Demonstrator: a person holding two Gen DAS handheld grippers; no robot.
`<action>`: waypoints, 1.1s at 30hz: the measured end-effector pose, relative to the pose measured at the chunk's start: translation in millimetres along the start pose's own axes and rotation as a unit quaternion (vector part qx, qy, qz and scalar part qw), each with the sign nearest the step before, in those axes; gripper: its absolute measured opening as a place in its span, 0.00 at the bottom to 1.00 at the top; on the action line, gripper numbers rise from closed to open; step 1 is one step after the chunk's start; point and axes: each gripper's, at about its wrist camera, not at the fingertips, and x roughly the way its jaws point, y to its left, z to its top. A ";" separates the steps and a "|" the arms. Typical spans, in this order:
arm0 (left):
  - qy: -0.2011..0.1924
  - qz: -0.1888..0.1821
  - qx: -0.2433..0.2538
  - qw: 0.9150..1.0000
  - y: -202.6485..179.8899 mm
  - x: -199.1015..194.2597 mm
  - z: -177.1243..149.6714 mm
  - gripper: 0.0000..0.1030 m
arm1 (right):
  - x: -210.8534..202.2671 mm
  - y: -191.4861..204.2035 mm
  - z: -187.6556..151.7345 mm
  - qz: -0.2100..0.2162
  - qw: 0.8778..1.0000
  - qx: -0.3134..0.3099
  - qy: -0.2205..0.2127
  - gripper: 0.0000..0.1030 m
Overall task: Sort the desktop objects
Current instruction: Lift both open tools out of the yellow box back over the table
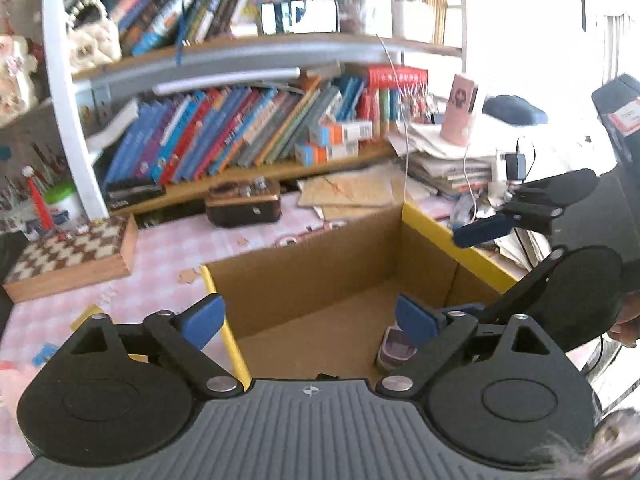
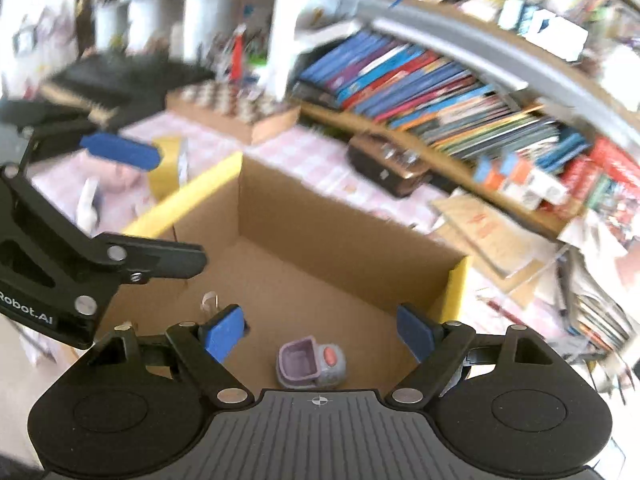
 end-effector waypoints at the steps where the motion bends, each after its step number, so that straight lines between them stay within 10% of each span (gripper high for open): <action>1: -0.008 0.004 0.001 1.000 0.5 -6.5 -0.6 0.93 | -6.8 -1.2 -1.2 -0.005 1.000 0.012 -0.009 0.83; 14: -0.055 0.038 0.009 0.998 21.2 -74.9 -31.1 1.00 | -62.7 10.3 -31.8 -0.084 0.982 0.159 -0.051 0.84; 33: -0.008 0.048 -0.048 0.998 77.0 -137.7 -118.3 1.00 | -85.8 121.7 -76.0 -0.143 0.961 0.231 -0.039 0.84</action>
